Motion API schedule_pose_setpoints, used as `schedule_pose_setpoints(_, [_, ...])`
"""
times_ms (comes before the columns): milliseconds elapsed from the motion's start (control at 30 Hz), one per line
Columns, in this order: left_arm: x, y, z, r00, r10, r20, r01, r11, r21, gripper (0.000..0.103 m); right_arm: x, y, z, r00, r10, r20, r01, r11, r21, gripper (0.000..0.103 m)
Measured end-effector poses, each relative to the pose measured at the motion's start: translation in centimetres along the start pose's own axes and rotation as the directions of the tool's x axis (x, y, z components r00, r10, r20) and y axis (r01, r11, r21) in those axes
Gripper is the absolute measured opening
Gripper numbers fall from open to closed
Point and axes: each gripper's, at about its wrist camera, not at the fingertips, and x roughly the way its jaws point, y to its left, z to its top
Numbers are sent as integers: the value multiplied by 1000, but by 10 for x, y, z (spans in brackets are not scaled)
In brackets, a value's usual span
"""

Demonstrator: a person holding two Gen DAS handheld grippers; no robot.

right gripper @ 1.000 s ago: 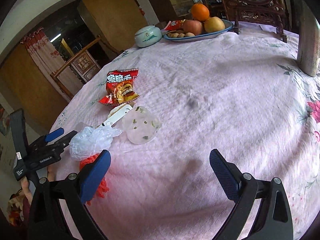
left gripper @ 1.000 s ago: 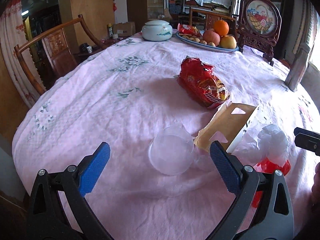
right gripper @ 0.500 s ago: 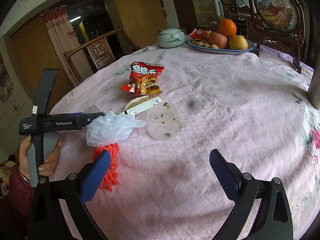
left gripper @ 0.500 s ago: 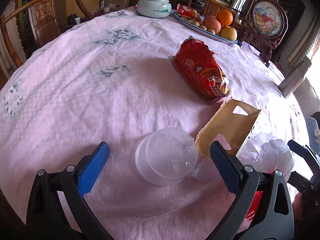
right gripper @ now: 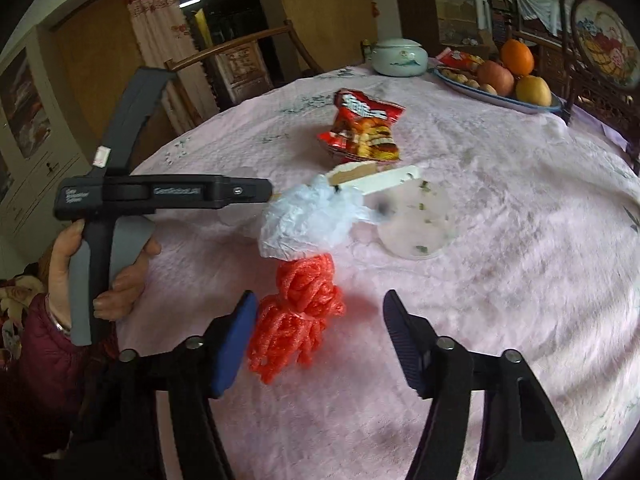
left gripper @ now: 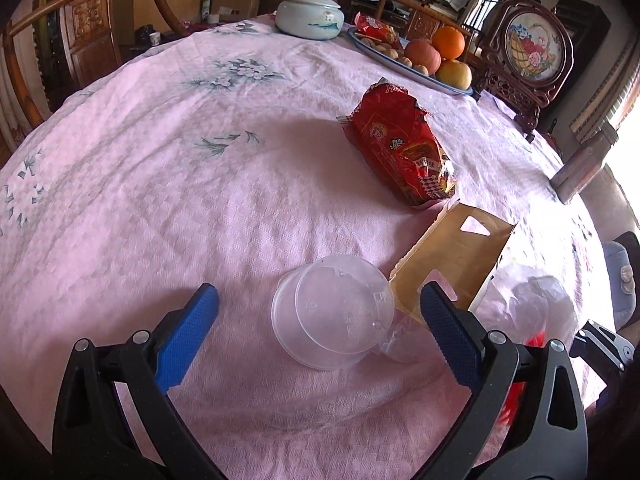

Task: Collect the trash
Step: 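Move the right tool to the orange mesh net while the left tool approaches the clear container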

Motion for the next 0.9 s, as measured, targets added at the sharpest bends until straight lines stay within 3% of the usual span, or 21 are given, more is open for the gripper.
schedule_pose_setpoints(100, [0, 0, -1, 1000, 3, -2, -3, 1000, 4, 96, -13, -43, 3, 993, -96, 66, 83, 980, 179, 62])
schedule_pose_setpoints(200, [-1, 0, -1, 1000, -1, -1, 1, 1000, 1, 96, -34, -61, 4, 969, -204, 141, 170, 960, 222, 70])
schedule_pose_setpoints(367, [-2, 1, -2, 1000, -10, -5, 10, 1000, -1, 96, -41, -56, 3, 967, -180, 179, 141, 967, 211, 84])
schedule_pose_setpoints(467, [-5, 5, -3, 999, -32, -3, 32, 999, -16, 96, -36, -49, 3, 967, -197, 162, 169, 970, 174, 85])
schedule_pose_setpoints(633, [-11, 15, -6, 997, -79, 19, 80, 995, -60, 96, -37, -53, 5, 972, -180, 152, 149, 969, 196, 86])
schedule_pose_setpoints(900, [-4, -6, -7, 997, 72, -5, -72, 997, 24, 94, -32, -59, 4, 980, -150, 128, 119, 967, 223, 86])
